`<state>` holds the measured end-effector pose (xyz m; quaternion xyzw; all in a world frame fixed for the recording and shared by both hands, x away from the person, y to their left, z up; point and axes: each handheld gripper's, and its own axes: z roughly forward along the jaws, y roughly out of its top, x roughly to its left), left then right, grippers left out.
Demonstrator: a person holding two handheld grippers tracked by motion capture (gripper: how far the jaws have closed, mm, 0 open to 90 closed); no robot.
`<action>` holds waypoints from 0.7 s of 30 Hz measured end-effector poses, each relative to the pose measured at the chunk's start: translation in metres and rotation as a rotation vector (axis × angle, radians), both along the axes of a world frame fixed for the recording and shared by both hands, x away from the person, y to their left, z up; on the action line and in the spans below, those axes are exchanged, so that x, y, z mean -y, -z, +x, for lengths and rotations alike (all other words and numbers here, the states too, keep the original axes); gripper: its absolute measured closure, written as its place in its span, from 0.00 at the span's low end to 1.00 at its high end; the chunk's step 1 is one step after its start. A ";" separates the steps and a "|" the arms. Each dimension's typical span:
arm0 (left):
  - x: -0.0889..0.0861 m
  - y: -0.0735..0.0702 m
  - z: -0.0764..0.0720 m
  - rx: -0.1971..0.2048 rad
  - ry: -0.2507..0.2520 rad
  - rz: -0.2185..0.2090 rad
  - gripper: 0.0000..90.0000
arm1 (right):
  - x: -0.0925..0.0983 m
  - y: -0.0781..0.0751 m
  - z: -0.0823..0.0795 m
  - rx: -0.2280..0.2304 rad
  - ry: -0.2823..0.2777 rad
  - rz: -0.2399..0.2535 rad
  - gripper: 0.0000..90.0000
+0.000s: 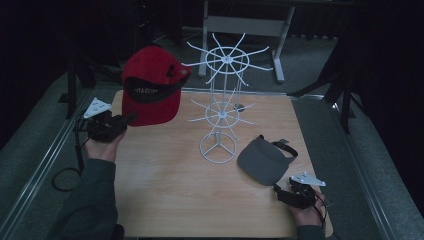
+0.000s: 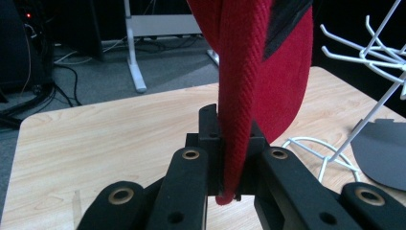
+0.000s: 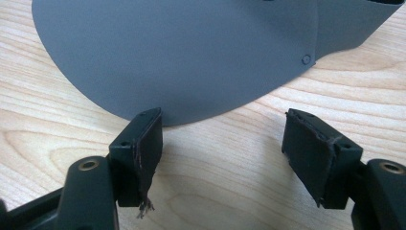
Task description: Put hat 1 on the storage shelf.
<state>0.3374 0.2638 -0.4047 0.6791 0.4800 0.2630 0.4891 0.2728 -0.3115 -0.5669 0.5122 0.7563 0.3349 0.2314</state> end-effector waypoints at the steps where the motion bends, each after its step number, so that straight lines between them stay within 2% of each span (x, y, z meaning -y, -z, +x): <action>1: 0.000 -0.001 0.000 0.002 0.000 0.000 0.96 | 0.000 0.000 0.000 0.000 0.000 0.000 0.34; 21: 0.003 -0.028 0.003 0.056 0.004 -0.014 0.95 | 0.000 0.000 0.000 0.001 -0.001 0.000 0.34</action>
